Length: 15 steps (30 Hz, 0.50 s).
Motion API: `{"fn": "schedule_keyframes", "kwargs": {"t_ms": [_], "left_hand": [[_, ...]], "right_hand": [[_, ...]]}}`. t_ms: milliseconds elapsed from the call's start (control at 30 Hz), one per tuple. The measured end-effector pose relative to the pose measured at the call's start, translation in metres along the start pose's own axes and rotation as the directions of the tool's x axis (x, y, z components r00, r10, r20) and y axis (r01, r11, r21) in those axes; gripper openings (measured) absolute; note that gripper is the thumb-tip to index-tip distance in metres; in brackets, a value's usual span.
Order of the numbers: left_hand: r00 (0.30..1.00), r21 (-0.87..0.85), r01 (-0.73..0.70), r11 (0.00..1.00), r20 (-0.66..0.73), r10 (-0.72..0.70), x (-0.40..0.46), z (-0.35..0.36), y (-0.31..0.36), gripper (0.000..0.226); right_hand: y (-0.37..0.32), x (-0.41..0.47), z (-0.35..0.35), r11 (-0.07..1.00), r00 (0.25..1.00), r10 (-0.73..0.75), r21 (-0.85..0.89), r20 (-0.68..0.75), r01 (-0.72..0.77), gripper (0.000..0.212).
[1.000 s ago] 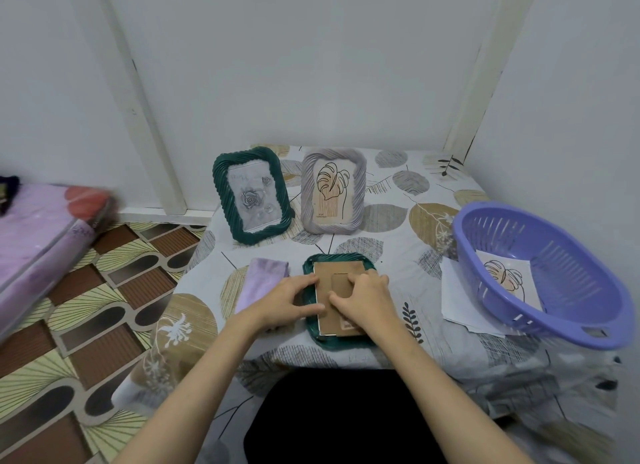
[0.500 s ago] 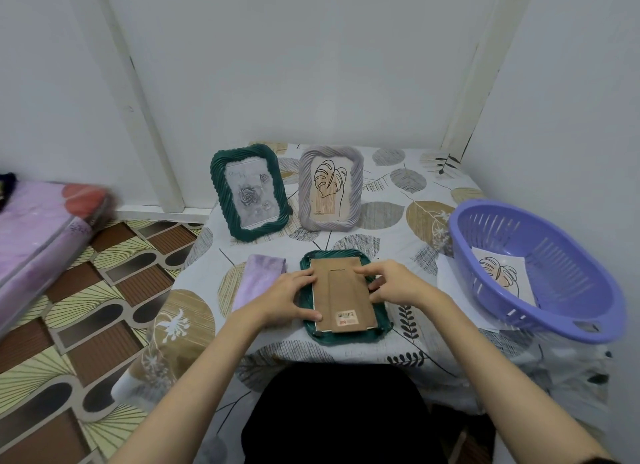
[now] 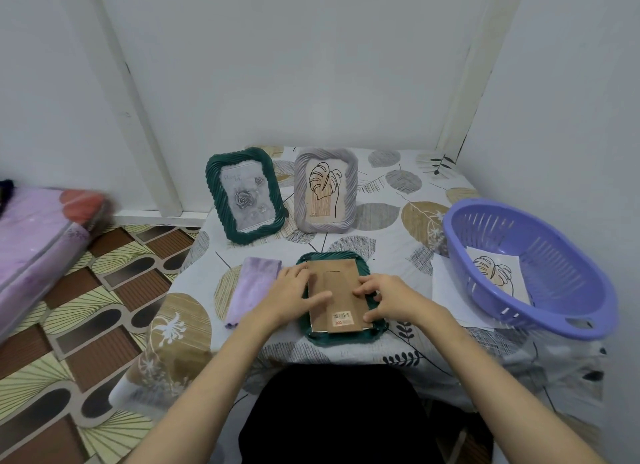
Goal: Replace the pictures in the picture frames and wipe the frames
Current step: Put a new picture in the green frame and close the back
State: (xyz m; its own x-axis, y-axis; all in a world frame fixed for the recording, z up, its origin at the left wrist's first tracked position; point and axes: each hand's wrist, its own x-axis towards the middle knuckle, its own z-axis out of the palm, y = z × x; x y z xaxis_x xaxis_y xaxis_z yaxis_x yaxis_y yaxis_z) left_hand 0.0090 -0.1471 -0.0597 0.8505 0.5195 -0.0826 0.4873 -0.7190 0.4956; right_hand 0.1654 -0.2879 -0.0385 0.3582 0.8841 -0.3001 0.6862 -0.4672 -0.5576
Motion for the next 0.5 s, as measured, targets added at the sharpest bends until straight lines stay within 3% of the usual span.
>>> {"fn": "schedule_keyframes", "kwargs": {"t_ms": [67,200,367,500], "left_hand": [[0.998,0.023,0.003,1.000,-0.056,-0.002,0.001,0.010,0.009,0.075],[1.000,0.070,0.021,0.997,0.004,-0.021,0.004,0.022,0.010,0.081],[1.000,0.032,-0.005,0.999,-0.026,0.006,0.003,0.027,0.008,0.079],[0.999,-0.030,-0.027,0.999,-0.020,0.026,0.004,0.026,0.006,0.078]], "right_hand": [[0.000,0.001,-0.001,1.000,1.000,-0.004,-0.013,0.005,0.004,0.062],[0.001,0.004,-0.006,1.000,0.999,0.005,0.008,0.033,-0.006,0.055],[-0.001,0.024,-0.010,0.997,0.952,0.055,0.069,-0.300,-0.036,0.037],[0.002,0.041,-0.003,0.996,0.951,0.086,0.056,-0.298,-0.073,0.051]]}}
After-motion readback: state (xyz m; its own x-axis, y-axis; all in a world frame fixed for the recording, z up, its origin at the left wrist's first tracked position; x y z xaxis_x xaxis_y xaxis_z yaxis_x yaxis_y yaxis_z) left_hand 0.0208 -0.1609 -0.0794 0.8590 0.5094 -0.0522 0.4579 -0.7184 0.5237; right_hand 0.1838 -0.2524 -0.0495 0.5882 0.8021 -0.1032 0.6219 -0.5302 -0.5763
